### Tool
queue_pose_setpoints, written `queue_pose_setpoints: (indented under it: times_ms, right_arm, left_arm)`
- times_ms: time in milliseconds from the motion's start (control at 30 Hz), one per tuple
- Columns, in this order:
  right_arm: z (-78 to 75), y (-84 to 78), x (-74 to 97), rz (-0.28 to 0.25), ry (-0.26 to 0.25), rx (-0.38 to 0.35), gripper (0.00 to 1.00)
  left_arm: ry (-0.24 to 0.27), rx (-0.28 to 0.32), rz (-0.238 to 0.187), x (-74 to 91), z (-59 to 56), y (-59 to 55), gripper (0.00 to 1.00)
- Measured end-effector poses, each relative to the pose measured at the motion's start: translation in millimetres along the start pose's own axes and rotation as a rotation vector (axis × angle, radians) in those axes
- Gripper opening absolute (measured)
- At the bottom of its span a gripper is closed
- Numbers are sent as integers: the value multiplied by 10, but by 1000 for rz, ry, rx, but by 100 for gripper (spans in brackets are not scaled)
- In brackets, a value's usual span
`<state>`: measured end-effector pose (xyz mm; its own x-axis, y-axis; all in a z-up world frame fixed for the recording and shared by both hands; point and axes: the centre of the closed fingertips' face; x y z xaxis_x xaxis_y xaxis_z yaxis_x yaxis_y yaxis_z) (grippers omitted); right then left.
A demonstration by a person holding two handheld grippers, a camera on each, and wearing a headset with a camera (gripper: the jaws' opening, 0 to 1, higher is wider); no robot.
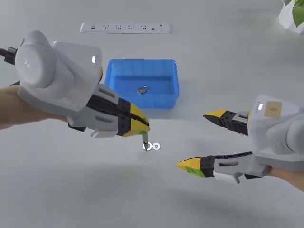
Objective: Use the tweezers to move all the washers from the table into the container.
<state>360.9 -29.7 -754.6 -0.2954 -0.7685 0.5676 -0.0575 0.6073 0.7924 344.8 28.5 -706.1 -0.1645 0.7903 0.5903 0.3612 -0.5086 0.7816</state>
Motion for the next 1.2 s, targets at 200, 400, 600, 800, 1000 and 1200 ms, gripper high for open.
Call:
queue_pose_setpoints:
  times_ms: [200,400,600,800,1000,1200]
  right_arm:
    - [28,11,-40,0,12,-5,72]
    - [92,98,-133,-22,43,0,71]
    - [155,223,-291,-50,91,6,66]
    - [265,302,-471,-64,164,-12,53]
    - [394,363,-590,-70,229,-54,40]
    - [431,377,-648,-74,247,-76,31]
  left_arm:
    - [-1,5,-3,-22,-1,-27,6]
    - [0,6,3,-8,-1,-46,6]
    - [1,-2,17,3,-8,-64,6]
    - [-2,6,16,-4,-7,-59,6]
    - [-5,10,18,-9,-1,-52,6]
    - [-8,12,18,-12,-4,-48,6]
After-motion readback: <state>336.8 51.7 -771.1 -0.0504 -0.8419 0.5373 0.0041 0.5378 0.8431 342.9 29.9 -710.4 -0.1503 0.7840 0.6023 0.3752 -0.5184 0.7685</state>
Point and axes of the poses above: the centre of the closed fingertips' face, and the gripper's own axes: x roughly backward along the fingers, z roughly to its left, y roughly out of its top, and after that the axes turned 15 degrees about x, right-handed
